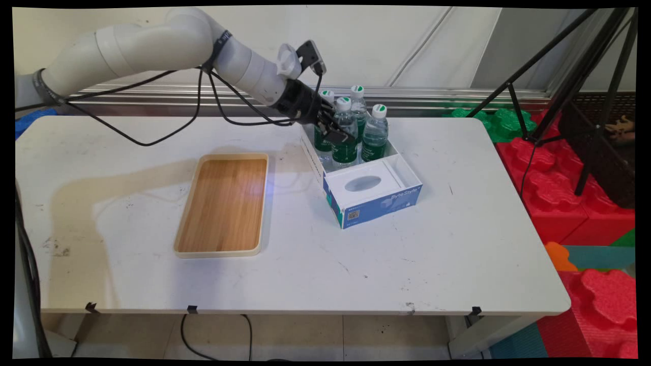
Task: Place the picked object on the tray
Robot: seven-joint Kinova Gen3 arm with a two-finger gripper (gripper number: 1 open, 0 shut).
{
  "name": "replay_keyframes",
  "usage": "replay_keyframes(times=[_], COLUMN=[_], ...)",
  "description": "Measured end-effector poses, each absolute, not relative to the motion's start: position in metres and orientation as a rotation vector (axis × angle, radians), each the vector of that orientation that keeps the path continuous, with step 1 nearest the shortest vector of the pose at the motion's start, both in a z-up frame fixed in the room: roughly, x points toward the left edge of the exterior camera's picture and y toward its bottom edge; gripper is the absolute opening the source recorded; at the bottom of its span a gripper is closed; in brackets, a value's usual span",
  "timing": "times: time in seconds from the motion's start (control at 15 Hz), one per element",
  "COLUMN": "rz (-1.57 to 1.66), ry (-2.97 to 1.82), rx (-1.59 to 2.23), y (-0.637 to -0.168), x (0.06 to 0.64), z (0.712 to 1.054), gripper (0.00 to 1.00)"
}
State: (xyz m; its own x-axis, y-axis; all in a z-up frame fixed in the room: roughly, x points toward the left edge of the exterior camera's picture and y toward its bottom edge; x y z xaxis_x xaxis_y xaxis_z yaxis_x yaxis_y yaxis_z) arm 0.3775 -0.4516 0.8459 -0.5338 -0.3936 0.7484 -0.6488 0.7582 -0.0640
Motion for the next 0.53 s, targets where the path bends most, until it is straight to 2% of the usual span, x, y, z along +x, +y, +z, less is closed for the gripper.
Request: replay_keyframes(times=[0.53], rz=[0.443], ry=[-2.156], rx=[0.734], y=[-0.419], x=[0.391], z=[0.89], gripper=[0.0])
